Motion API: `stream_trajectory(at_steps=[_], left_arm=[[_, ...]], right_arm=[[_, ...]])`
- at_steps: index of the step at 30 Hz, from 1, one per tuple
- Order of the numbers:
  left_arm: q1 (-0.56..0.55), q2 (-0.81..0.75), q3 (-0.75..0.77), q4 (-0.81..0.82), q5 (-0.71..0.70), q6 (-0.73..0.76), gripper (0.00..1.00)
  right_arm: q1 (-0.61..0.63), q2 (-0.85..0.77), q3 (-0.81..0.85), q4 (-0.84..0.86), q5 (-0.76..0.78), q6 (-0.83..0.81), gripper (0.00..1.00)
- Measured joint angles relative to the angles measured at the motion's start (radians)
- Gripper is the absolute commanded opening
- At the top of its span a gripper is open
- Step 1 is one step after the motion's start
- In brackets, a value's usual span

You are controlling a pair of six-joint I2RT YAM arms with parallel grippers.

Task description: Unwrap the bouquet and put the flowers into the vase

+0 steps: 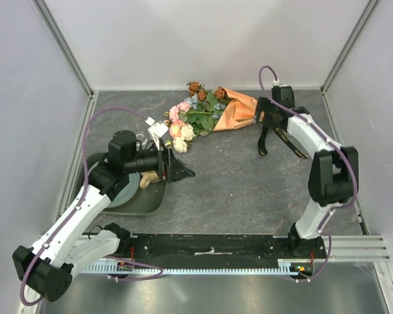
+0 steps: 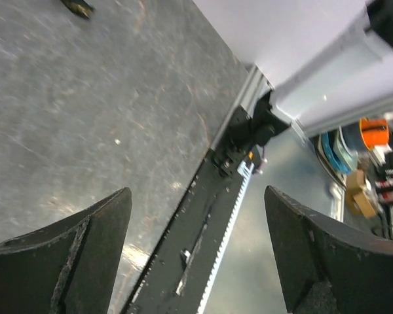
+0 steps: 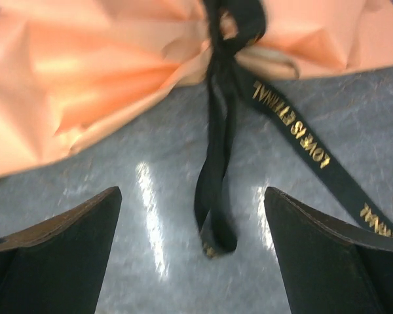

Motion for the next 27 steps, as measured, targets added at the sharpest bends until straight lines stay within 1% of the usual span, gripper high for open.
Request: stream_trajectory(at_steps=[1, 3, 4, 7, 9, 13, 17, 20, 21, 26, 27], left_arm=[[-0.026, 0.001, -0.015, 0.003, -0.001, -0.005, 0.89], [-0.076, 0.01, -0.037, 0.006, -0.001, -0.01, 0.87], [-0.089, 0.017, -0.04, 0.005, -0.001, -0.011, 0.87], [-0.12, 0.048, -0.04, 0.005, 0.0, -0.011, 0.86], [-0.126, 0.063, -0.04, -0.002, -0.001, -0.01, 0.86], [-0.128, 0.087, -0.035, -0.022, 0.0, 0.003, 0.86], [-0.128, 0.142, -0.014, -0.039, 0.0, 0.022, 0.85], [-0.129, 0.18, -0.002, -0.052, 0.0, 0.03, 0.85], [-0.129, 0.185, 0.0, -0.055, 0.0, 0.031, 0.85], [-0.13, 0.19, 0.013, -0.063, -0.001, 0.037, 0.84], [-0.13, 0.19, 0.016, -0.062, -0.002, 0.037, 0.84]], right_arm=[[-0.023, 0.047, 0.029, 0.008, -0.007, 0.003, 0.9], [-0.076, 0.146, 0.098, 0.021, -0.027, 0.008, 0.84], [-0.096, 0.188, 0.13, 0.024, -0.034, 0.011, 0.79], [-0.144, 0.276, 0.193, 0.03, -0.04, 0.008, 0.71], [-0.166, 0.31, 0.203, 0.031, -0.041, -0.001, 0.71], [-0.174, 0.335, 0.203, 0.038, -0.065, -0.032, 0.75], [-0.171, 0.351, 0.204, 0.063, -0.094, -0.064, 0.73], [-0.169, 0.372, 0.208, 0.073, -0.109, -0.082, 0.66], [-0.169, 0.381, 0.21, 0.076, -0.119, -0.087, 0.61], [-0.169, 0.4, 0.211, 0.083, -0.163, -0.102, 0.45], [-0.169, 0.4, 0.211, 0.088, -0.174, -0.102, 0.38]])
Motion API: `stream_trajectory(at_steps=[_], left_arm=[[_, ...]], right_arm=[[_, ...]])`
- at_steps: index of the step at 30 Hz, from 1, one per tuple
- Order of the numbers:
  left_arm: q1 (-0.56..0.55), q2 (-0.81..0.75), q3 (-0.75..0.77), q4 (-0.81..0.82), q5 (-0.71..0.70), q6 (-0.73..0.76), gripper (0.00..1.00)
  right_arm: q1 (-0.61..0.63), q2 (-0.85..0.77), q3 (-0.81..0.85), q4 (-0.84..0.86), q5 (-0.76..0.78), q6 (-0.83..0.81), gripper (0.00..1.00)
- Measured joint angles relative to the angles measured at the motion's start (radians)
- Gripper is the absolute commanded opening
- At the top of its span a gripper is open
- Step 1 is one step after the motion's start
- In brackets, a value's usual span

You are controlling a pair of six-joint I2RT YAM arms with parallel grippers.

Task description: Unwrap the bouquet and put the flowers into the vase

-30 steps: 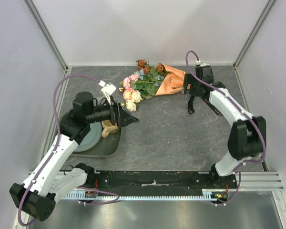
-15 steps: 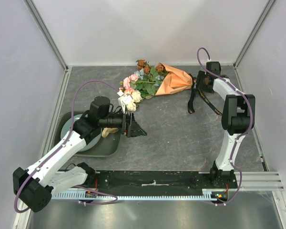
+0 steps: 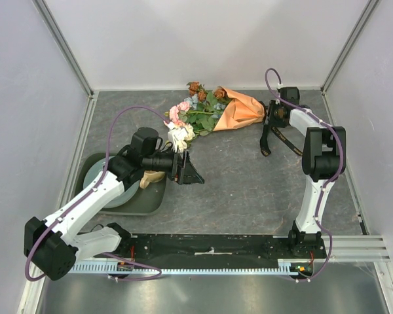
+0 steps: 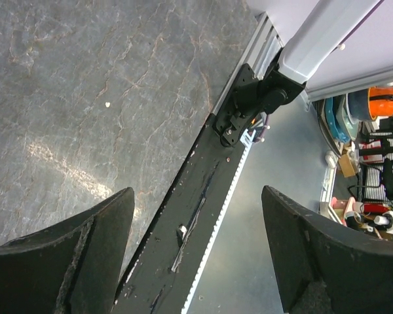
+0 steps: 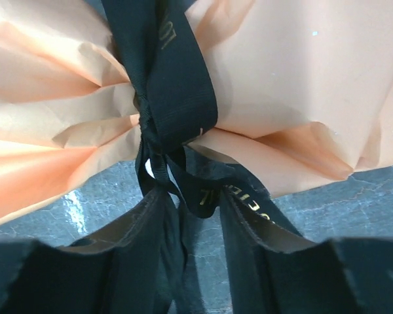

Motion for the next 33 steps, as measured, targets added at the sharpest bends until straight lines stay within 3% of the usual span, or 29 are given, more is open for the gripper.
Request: stream_trajectory(at_steps=[8, 22, 25, 26, 29, 33], left_arm=[[-0.021, 0.005, 0.007, 0.009, -0.013, -0.001, 0.84], [-0.109, 0.013, -0.016, 0.112, -0.05, -0.037, 0.84], [-0.136, 0.012, -0.021, 0.126, -0.063, -0.05, 0.84], [-0.146, 0.012, -0.021, 0.132, -0.07, -0.056, 0.85], [-0.177, 0.012, -0.029, 0.155, -0.086, -0.069, 0.94], [-0.222, 0.018, -0.039, 0.19, -0.108, -0.089, 0.97]], right_arm=[[0.0, -0.008, -0.045, 0.04, -0.051, 0.023, 0.0], [0.0, -0.185, -0.262, 0.053, -0.117, 0.1, 0.0], [0.0, -0.238, -0.311, 0.052, -0.145, 0.118, 0.17], [0.0, -0.253, -0.323, 0.047, -0.155, 0.125, 0.37], [0.0, -0.288, -0.332, 0.011, -0.159, 0.14, 0.59], [0.0, -0.349, -0.332, -0.029, -0.141, 0.15, 0.61]])
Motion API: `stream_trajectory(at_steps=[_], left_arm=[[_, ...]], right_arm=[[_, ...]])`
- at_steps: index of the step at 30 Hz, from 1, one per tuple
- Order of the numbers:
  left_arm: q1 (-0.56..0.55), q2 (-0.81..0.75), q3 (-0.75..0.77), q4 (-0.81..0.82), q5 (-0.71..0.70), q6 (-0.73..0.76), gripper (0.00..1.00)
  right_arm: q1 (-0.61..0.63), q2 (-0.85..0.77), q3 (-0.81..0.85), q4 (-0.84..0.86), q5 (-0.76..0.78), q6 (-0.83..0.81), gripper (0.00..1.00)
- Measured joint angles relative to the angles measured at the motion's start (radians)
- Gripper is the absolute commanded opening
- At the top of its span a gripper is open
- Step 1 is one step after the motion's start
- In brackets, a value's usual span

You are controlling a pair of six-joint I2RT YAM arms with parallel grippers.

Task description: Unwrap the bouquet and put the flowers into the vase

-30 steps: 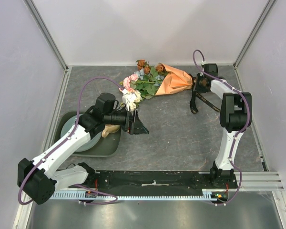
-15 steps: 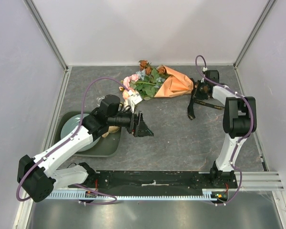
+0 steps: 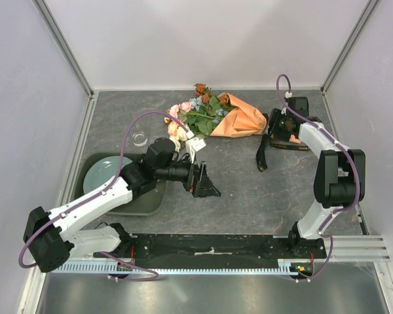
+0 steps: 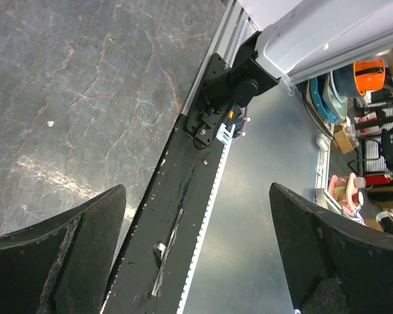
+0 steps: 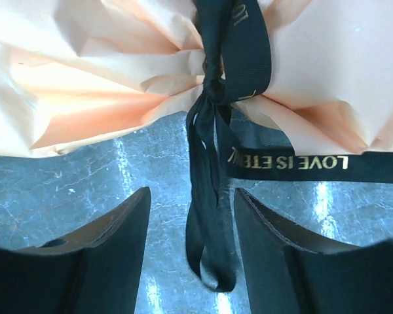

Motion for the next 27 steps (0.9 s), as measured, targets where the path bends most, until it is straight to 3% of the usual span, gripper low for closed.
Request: stream_trajectory(at_steps=[7, 15, 23, 27], left_arm=[[-0.093, 0.093, 0.016, 0.035, -0.034, -0.013, 0.91], [-0.14, 0.219, 0.129, 0.056, -0.088, -0.013, 0.84], [-0.144, 0.292, 0.171, 0.089, -0.103, -0.013, 0.81], [-0.144, 0.325, 0.18, 0.089, -0.102, -0.013, 0.8]], right_arm=[[0.0, -0.037, 0.098, -0.048, 0.042, 0.007, 0.59], [0.0, 0.065, 0.264, -0.066, 0.127, -0.012, 0.53], [0.0, 0.162, 0.275, -0.075, 0.156, -0.062, 0.54], [0.0, 0.17, 0.274, -0.067, 0.166, -0.079, 0.46]])
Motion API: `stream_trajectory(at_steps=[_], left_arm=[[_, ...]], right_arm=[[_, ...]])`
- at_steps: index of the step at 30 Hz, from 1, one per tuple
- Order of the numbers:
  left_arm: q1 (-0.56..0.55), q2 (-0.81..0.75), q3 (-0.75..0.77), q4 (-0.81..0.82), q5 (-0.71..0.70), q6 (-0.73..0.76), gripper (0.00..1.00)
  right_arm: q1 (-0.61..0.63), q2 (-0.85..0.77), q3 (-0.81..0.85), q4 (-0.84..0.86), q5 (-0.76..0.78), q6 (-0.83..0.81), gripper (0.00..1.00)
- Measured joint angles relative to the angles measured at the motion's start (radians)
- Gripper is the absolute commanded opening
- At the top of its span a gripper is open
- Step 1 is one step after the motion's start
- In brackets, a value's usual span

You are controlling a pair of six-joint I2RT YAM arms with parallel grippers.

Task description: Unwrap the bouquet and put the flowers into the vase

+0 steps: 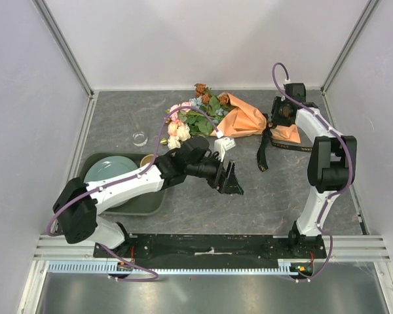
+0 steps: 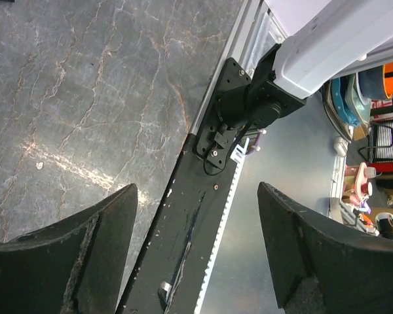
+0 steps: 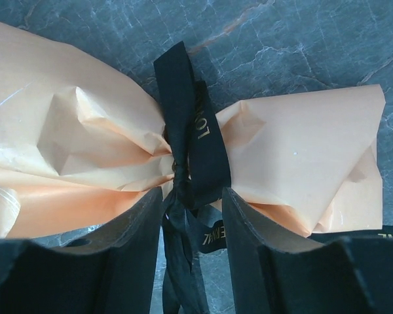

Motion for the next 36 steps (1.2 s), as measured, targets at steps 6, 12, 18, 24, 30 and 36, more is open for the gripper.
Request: stream_trajectory(at_steps=[6, 12, 18, 24, 30, 36], left_arm=[[-0.001, 0.012, 0.012, 0.0, -0.001, 0.0, 0.79], [-0.001, 0.044, 0.048, 0.0, -0.006, 0.0, 0.77], [-0.002, 0.116, 0.111, 0.0, -0.028, 0.0, 0.77], [-0.003, 0.215, 0.232, 0.0, -0.114, 0.001, 0.75], [0.024, 0.379, 0.403, 0.035, -0.164, 0.0, 0.73], [0.121, 0.564, 0.533, 0.096, -0.154, -0.013, 0.7]], right_arm=[[0.001, 0.032, 0.0, 0.008, 0.03, -0.012, 0.48], [0.005, 0.049, 0.0, 0.008, 0.056, -0.031, 0.2], [0.017, 0.052, 0.0, 0.02, 0.057, -0.038, 0.0], [0.039, 0.022, -0.041, 0.05, 0.058, -0.037, 0.0], [0.053, -0.032, -0.082, 0.069, 0.063, -0.037, 0.0], [0.051, -0.045, -0.1, 0.086, 0.051, -0.025, 0.0]])
